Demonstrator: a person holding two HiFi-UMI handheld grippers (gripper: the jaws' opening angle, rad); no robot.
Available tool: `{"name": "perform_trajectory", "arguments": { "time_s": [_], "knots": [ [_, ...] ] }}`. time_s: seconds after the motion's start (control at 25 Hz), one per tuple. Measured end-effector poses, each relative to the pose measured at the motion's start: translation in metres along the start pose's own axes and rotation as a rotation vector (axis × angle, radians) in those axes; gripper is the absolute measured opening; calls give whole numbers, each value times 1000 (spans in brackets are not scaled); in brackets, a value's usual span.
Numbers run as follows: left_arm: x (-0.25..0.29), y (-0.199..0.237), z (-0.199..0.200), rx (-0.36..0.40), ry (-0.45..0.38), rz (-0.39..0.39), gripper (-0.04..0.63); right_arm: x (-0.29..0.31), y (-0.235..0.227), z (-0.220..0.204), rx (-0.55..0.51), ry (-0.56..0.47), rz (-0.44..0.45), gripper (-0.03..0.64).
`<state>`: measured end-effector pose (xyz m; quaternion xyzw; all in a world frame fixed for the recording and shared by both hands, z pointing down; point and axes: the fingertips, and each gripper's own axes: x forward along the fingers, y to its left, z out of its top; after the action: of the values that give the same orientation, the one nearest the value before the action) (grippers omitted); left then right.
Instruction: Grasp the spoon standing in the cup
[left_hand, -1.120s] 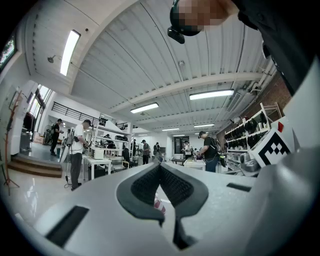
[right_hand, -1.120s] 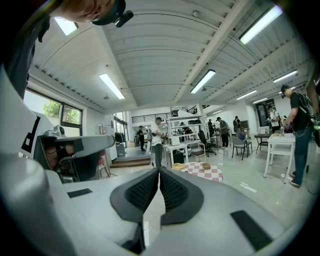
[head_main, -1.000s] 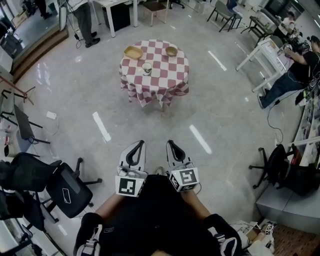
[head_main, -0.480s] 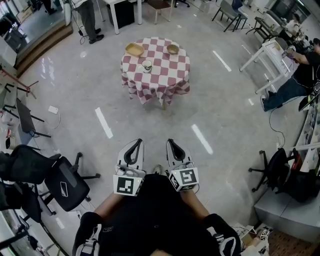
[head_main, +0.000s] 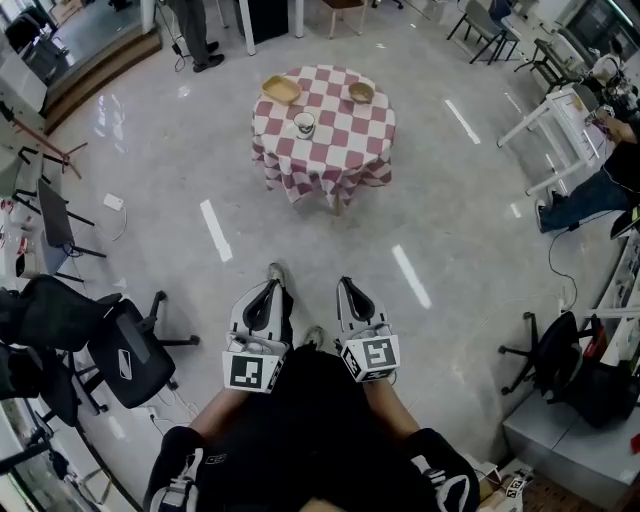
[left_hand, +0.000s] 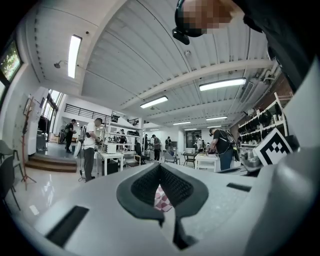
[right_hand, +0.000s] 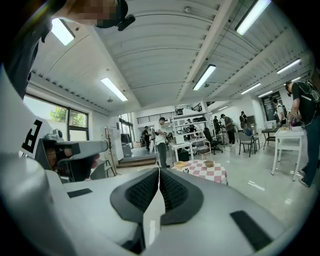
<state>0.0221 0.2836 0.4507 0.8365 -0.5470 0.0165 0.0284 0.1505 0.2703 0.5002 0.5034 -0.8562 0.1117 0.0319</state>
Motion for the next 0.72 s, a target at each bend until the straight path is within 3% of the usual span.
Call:
{"name": "perform_trajectory", "arguments": {
  "time_s": [0.24, 0.44, 0.6, 0.72],
  "knots": [
    [60, 32, -2, -33, -4, -13, 8, 55, -21, 7, -8, 31, -7, 31],
    [128, 85, 10, -45, -27, -15, 8, 125, -37, 33, -55, 31, -12, 31],
    [172, 123, 18, -19, 11, -38, 8, 187, -47, 53, -88, 31, -24, 31],
    [199, 148, 19, -44, 29, -60, 9, 233, -52, 57, -105, 59, -28, 31]
  ]
}}
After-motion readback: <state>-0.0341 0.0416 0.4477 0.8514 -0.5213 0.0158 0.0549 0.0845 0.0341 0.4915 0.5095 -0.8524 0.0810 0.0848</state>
